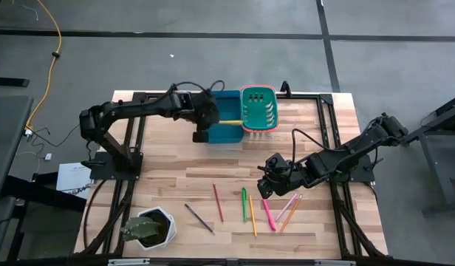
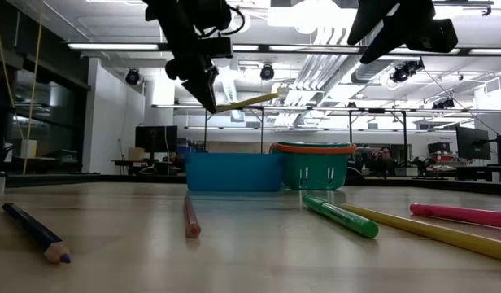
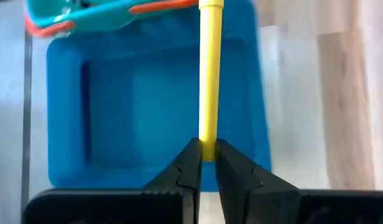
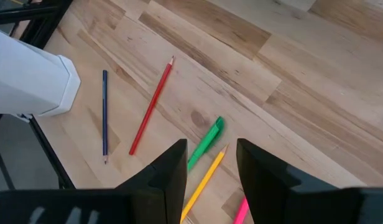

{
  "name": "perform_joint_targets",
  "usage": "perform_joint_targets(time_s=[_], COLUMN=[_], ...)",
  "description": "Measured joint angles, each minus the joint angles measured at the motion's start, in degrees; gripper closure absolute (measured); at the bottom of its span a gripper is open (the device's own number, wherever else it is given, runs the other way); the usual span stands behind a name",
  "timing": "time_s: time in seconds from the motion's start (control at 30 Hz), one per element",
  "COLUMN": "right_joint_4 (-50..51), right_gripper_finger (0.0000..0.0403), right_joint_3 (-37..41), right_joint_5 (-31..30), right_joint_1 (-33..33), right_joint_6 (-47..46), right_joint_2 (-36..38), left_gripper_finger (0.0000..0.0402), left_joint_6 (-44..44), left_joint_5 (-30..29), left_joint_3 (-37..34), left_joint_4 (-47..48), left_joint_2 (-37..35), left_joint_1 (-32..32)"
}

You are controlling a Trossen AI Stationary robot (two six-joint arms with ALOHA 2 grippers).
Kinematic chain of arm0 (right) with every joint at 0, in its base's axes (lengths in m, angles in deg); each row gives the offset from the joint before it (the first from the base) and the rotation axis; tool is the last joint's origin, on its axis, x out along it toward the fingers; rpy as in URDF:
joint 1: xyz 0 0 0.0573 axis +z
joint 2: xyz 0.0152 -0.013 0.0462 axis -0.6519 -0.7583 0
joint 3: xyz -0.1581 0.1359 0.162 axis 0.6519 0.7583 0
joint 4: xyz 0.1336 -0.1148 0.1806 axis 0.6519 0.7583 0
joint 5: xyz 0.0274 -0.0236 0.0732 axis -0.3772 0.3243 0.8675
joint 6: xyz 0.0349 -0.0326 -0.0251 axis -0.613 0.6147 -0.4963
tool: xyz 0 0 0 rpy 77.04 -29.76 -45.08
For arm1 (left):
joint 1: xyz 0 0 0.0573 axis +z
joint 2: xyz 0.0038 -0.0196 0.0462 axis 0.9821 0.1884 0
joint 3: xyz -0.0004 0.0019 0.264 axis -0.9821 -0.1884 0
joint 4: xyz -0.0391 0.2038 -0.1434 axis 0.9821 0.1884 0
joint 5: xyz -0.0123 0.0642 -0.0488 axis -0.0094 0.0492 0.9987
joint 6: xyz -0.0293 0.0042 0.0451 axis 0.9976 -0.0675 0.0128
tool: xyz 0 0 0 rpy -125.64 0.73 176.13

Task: Sort pens & pencils
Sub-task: Put the yellow pen into the blue bin

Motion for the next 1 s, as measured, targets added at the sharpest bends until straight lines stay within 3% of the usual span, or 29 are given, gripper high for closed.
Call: perform_joint_targets(time_s=[1.0], right_joint_4=[0.01], right_gripper_finger=[0.0272], right_joint_3=[0.00], right_joint_5=[0.66], right_joint_1=[-1.14], right_joint_6=[0.26], right_joint_2=[0.02], left_gripper_finger=[0.0376], left_joint_6=[7.67], left_joint_5=[0.44], left_joint_3=[-0.07], left_joint_4=[0.18], left_joint_2=[5.47], left_joint_1=[2.53])
